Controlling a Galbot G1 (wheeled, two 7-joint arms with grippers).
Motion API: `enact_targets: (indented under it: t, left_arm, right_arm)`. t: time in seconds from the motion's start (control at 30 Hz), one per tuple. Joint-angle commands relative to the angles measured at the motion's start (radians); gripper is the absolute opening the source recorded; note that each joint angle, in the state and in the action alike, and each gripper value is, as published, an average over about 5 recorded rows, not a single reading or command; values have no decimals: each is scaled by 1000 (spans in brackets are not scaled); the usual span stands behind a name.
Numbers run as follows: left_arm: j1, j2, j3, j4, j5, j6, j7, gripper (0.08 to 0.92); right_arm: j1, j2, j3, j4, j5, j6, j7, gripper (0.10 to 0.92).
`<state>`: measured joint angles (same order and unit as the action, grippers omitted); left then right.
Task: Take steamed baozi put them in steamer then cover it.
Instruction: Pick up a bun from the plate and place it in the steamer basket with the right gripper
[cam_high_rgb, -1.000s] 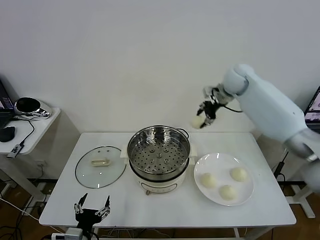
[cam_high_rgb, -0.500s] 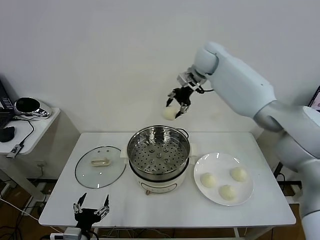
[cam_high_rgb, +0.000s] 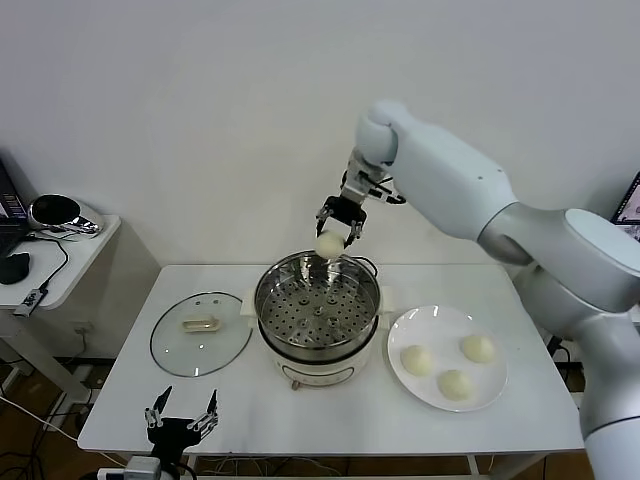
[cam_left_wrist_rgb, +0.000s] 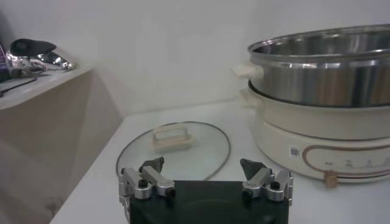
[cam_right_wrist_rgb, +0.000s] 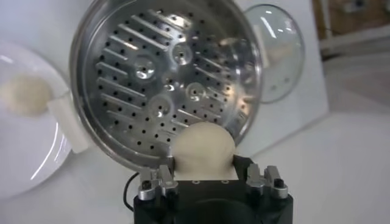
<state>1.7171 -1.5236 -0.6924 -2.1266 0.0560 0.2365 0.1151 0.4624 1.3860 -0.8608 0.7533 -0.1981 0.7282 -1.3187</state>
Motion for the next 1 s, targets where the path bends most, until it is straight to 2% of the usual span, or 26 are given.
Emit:
enact_targets:
  t: [0.03, 0.33, 0.47, 1.0]
  left_arm:
    - [0, 1, 1, -4, -2, 1, 2, 823]
    - [-9, 0, -1, -2, -5, 4, 5, 823]
    - [-8, 2, 0, 5, -5, 3, 4, 823]
    - [-9, 4, 9, 20, -3, 2, 3, 823]
  right_arm:
    - [-67, 47, -31, -10, -131, 102, 15, 594]
    - [-110, 95, 12, -54, -264, 101, 73, 594]
    - [-129, 107, 26, -70, -326, 100, 145, 594]
    - [-166, 129, 48, -118, -428, 95, 301, 594]
